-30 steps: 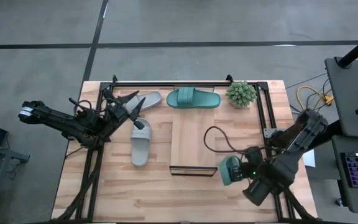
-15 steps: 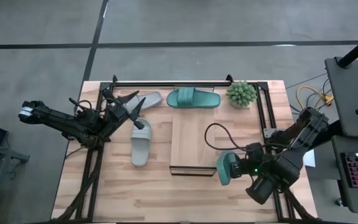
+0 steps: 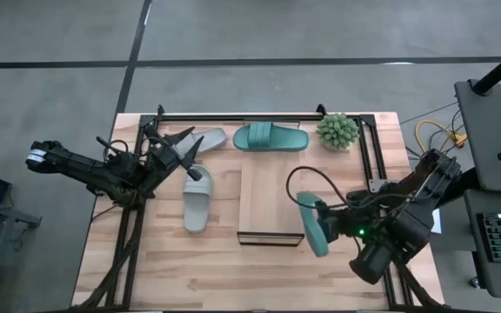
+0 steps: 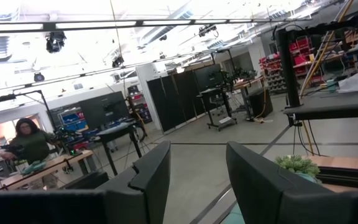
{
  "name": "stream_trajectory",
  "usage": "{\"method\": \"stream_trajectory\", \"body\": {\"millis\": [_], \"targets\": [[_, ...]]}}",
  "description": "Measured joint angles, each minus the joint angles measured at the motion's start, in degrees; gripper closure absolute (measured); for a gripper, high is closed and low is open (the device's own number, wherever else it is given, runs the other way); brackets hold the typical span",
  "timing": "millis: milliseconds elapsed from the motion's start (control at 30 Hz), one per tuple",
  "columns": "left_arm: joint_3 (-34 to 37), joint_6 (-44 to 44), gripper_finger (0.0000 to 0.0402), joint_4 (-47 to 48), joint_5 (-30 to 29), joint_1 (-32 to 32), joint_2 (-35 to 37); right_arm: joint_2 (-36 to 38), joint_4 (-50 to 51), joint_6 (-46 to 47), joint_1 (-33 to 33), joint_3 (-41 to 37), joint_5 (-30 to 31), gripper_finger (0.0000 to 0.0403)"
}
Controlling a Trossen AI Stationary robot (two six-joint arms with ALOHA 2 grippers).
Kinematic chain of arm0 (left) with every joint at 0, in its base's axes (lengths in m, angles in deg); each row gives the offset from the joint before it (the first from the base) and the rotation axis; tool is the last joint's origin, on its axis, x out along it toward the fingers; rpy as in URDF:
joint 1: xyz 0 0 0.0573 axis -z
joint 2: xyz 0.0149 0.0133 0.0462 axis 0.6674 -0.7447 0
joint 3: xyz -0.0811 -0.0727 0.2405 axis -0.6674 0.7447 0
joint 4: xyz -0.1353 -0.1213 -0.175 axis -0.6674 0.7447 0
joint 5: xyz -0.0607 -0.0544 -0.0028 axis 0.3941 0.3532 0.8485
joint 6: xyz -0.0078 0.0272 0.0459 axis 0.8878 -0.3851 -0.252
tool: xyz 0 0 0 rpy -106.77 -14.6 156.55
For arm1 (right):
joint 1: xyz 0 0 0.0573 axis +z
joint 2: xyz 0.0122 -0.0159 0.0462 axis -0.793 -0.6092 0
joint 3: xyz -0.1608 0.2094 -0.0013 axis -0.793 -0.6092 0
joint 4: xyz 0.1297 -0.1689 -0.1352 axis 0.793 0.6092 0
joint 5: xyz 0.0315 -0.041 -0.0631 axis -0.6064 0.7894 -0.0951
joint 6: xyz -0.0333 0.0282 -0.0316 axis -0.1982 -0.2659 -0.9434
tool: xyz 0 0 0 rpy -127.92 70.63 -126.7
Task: Pick and place slides into the shelf
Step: Put the green slide on the shelf
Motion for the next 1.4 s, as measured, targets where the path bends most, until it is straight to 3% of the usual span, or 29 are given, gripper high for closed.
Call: {"method": "stream_trajectory", "body": {"millis": [167,300,433,533,833,967,1233,1400], "targets": [[-0.21,0.34,0.0260,-0.11,0.00,0.02,-0.07,0.33,0.01,-4.27,-1.45,0.73,16.27,0.0394],[-0.22,0.35,0.0260,-0.16,0.00,0.01,-0.07,1.59,0.03,-6.89,-4.04,-0.18,21.86,0.0394],[-0.22,1.93,0.0260,-0.50,0.02,0.00,-0.07,2.74,0.00,-8.46,-6.77,-2.28,22.30,0.0394],[-0.22,9.19,0.0260,-0.48,0.93,0.00,-0.07,4.71,0.02,-10.23,-7.98,-4.24,22.31,0.0394],[-0.21,26.23,0.0260,0.26,13.98,0.00,-2.03,16.14,-1.86,-13.90,-6.56,-8.62,22.18,0.0394],[-0.63,29.44,0.0260,0.44,18.52,-0.29,-3.86,22.27,-10.01,-21.64,-4.58,-9.29,20.11,0.0394],[-2.92,36.40,0.0260,0.09,28.57,-1.36,-7.37,29.30,-36.39,-42.27,-3.74,-9.68,18.19,0.0394],[-5.05,32.04,0.0260,0.05,29.06,-1.36,-9.98,29.17,-45.52,-43.59,-3.77,-9.69,20.93,0.0394]]}}
